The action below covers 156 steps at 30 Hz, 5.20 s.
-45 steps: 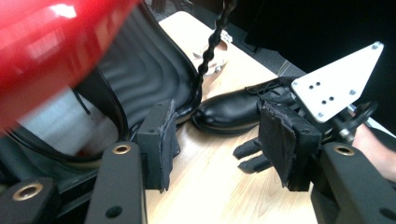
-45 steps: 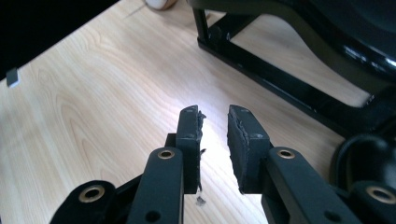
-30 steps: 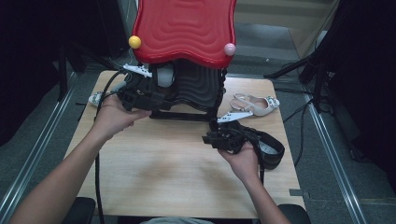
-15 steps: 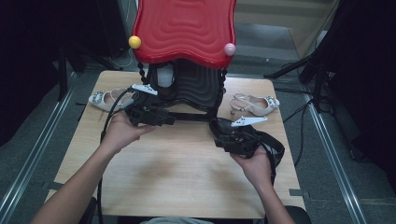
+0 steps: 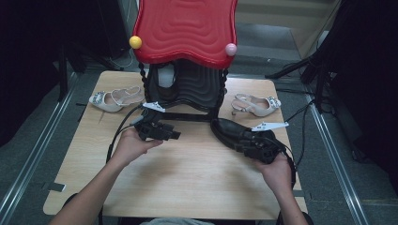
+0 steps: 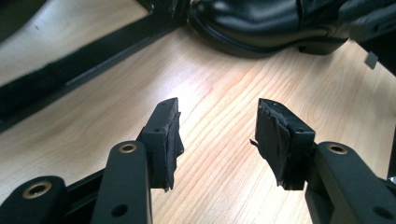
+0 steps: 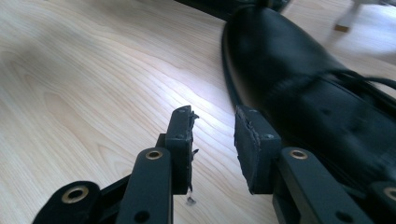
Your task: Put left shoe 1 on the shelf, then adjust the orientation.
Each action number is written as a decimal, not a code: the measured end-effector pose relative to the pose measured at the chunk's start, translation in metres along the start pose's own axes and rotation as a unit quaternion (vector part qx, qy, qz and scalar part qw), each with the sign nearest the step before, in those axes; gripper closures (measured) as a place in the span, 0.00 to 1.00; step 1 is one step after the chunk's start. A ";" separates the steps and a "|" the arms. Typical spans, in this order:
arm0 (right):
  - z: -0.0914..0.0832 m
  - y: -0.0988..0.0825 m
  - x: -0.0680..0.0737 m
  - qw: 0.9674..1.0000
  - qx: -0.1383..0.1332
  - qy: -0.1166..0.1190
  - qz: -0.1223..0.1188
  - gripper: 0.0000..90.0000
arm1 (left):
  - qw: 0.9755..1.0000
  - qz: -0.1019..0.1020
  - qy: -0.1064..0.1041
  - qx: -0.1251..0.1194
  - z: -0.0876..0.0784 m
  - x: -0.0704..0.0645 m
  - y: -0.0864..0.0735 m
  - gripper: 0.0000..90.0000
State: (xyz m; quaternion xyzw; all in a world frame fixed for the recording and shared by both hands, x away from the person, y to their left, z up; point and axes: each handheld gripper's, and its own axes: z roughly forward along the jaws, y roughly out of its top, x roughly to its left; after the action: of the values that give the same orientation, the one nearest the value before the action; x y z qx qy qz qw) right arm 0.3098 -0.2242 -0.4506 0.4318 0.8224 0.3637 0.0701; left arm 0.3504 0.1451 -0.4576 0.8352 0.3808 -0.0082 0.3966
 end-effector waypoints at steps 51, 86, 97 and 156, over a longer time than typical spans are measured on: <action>-0.009 0.005 -0.024 0.996 0.086 0.025 0.024 0.95 | 1.000 -0.013 -0.023 -0.015 0.006 0.007 -0.021 0.77; 0.019 0.024 0.042 0.995 0.076 0.063 -0.028 0.93 | 1.000 -0.014 -0.011 -0.022 0.014 -0.007 -0.027 0.90; 0.014 0.027 -0.005 0.999 0.043 0.017 0.010 1.00 | 1.000 -0.008 -0.013 -0.027 0.036 -0.027 -0.024 0.97; 0.033 -0.006 0.038 0.996 0.037 0.004 0.077 0.96 | 0.999 -0.029 -0.016 -0.021 0.072 -0.017 -0.013 0.96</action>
State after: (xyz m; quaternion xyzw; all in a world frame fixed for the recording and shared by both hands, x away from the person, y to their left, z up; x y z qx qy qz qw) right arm 0.2969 -0.1791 -0.4709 0.4944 0.8001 0.3389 0.0227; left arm 0.3507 0.0916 -0.5102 0.8150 0.3988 -0.0255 0.4197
